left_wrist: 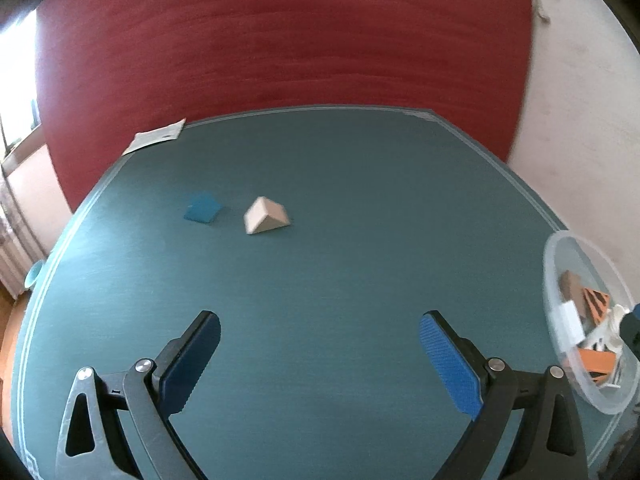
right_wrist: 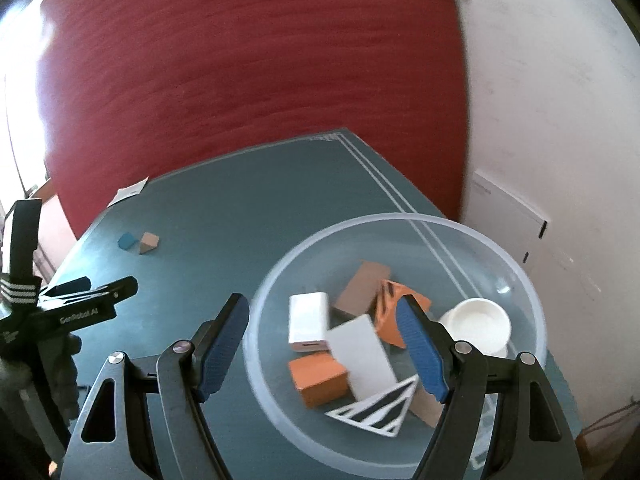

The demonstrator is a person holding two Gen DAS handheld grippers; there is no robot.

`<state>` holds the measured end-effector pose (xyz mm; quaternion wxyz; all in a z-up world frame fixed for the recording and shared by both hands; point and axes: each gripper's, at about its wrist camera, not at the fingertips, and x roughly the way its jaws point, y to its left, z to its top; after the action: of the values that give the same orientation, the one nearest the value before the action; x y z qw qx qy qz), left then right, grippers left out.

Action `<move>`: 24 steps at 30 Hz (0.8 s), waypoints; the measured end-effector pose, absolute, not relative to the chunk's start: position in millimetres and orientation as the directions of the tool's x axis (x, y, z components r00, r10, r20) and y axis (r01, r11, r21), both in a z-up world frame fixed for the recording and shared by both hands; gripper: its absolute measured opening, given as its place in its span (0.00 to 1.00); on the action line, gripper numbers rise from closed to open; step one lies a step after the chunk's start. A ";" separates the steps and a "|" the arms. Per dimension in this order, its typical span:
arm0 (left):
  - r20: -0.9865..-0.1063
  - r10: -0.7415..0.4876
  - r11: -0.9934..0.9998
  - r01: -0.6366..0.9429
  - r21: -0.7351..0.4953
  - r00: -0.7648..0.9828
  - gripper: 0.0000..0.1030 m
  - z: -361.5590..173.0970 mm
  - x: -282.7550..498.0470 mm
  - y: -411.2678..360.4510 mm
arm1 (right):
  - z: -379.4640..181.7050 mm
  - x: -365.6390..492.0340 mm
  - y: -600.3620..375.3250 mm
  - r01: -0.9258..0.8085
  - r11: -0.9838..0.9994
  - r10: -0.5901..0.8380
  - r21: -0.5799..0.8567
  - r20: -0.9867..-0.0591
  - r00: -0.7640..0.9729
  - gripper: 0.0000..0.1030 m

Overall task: Organize rigid objects
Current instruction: 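Withdraw both open grippers from the bin toward the two triangular blocks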

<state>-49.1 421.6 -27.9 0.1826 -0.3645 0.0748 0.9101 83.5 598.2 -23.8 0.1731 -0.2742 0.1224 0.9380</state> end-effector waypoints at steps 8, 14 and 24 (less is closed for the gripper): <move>-0.703 0.215 -0.950 -0.313 0.011 -0.678 0.98 -31.7 -70.1 387.1 | -19.9 64.1 565.8 -0.316 -0.941 0.203 0.119 -0.549 -0.811 0.75; -0.704 0.173 -0.968 -0.250 0.007 -0.689 0.98 -31.0 -86.6 364.5 | -20.8 43.2 541.6 -0.256 -0.960 0.154 0.112 -0.552 -0.819 0.75; -0.723 0.093 -0.991 -0.137 0.003 -0.685 0.98 -34.3 -124.8 332.8 | -30.4 9.1 513.6 -0.178 -0.976 0.072 0.128 -0.581 -0.810 0.75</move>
<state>-124.8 332.8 -34.3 0.0628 -0.3921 0.0284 0.9173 9.1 513.6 -30.4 0.0658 -0.3008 0.0882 0.9473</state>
